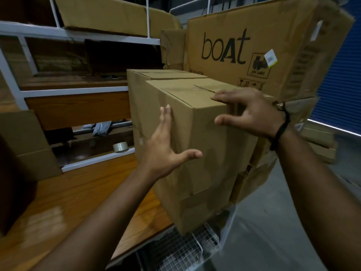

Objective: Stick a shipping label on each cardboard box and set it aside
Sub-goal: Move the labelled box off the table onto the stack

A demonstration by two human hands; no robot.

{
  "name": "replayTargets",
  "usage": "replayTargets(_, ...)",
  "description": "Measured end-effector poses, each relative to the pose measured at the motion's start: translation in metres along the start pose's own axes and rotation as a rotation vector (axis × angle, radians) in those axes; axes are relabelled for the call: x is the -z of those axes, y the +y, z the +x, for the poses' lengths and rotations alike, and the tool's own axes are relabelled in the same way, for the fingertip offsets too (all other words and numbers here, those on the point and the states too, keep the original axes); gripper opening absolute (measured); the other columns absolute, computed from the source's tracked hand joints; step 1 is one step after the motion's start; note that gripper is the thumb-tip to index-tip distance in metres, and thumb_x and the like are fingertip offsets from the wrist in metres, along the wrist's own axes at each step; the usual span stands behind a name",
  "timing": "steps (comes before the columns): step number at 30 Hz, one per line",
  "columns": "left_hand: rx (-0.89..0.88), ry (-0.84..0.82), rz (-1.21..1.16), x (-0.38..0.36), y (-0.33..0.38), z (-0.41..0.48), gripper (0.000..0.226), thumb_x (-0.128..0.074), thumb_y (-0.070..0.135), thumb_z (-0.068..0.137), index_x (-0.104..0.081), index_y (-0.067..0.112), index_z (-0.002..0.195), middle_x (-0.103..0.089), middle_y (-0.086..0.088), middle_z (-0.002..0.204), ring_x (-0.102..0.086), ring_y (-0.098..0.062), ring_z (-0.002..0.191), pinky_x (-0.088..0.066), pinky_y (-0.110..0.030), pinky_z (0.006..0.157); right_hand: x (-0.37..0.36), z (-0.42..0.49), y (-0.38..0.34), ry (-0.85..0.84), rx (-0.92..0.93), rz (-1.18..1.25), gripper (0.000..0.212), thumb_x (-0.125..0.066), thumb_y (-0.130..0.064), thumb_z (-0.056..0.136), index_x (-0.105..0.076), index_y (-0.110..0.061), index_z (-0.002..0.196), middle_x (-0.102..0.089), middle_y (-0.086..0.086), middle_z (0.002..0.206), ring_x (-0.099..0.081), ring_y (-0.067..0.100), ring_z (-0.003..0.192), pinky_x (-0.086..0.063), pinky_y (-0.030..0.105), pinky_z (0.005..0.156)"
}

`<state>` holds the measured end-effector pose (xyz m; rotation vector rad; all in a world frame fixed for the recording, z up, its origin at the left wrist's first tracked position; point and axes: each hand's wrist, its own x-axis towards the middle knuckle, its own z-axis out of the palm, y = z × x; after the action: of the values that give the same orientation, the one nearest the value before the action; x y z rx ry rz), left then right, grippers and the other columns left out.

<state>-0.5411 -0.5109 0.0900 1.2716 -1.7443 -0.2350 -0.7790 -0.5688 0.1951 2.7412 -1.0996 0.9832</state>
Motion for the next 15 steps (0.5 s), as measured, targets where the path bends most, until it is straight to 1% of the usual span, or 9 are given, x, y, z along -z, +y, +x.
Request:
replayTargets(2,0.016,-0.006,0.063,-0.006,0.005,0.000,0.132,-0.062,0.084,0.060,0.020,0.034,0.151,0.013,0.006,0.163,-0.007,-0.018,0.148,-0.021,-0.053,0.116,-0.008,-0.001,0.008,0.032,0.068,-0.088,0.076,-0.053,-0.081,0.064,-0.051,-0.043,0.130,-0.052,-0.014,0.138,-0.042,0.011,0.130,-0.023,0.050,0.110)
replayTargets(4,0.028,-0.015,0.096,-0.011,0.011,0.005,0.128,-0.067,0.073,0.067,0.019,0.029,0.152,0.016,0.005,0.162,-0.004,-0.018,0.149,-0.021,-0.049,0.114,-0.006,0.007,0.019,0.020,0.065,-0.072,0.074,-0.056,-0.079,0.064,-0.050,-0.045,0.129,-0.053,-0.014,0.137,-0.042,0.013,0.130,-0.023,0.056,0.109)
replayTargets(7,0.032,-0.035,0.114,-0.017,0.014,0.010,0.122,-0.070,0.059,0.076,0.020,0.027,0.151,0.021,0.005,0.161,-0.002,-0.020,0.149,-0.021,-0.049,0.115,-0.002,0.016,0.030,-0.008,0.056,-0.024,0.072,-0.063,-0.074,0.065,-0.048,-0.044,0.129,-0.048,-0.021,0.133,-0.040,0.007,0.129,-0.021,0.061,0.110)
replayTargets(11,0.047,-0.045,0.116,-0.022,0.011,0.016,0.120,-0.071,0.056,0.079,0.021,0.027,0.151,0.022,0.004,0.161,-0.001,-0.021,0.150,-0.022,-0.049,0.115,-0.003,0.022,0.036,-0.051,0.036,-0.012,0.076,-0.065,-0.067,0.060,-0.048,-0.043,0.130,-0.048,-0.019,0.135,-0.040,0.013,0.134,-0.015,0.061,0.113)
replayTargets(14,0.064,-0.060,0.103,-0.022,0.013,0.021,0.121,-0.071,0.056,0.077,0.019,0.026,0.152,0.022,0.004,0.161,0.001,-0.021,0.150,-0.020,-0.048,0.116,0.000,0.026,0.035,-0.086,-0.048,-0.015,0.075,-0.067,-0.060,0.061,-0.047,-0.043,0.131,-0.048,-0.011,0.142,-0.036,0.015,0.137,-0.006,0.057,0.116)
replayTargets(15,0.070,-0.066,0.097,-0.023,0.014,0.023,0.122,-0.072,0.057,0.076,0.019,0.026,0.152,0.023,0.004,0.161,0.002,-0.021,0.150,-0.020,-0.048,0.116,0.002,0.026,0.034,-0.098,-0.075,-0.016,0.076,-0.067,-0.058,0.060,-0.046,-0.044,0.131,-0.047,-0.010,0.144,-0.034,0.014,0.138,-0.006,0.056,0.116)
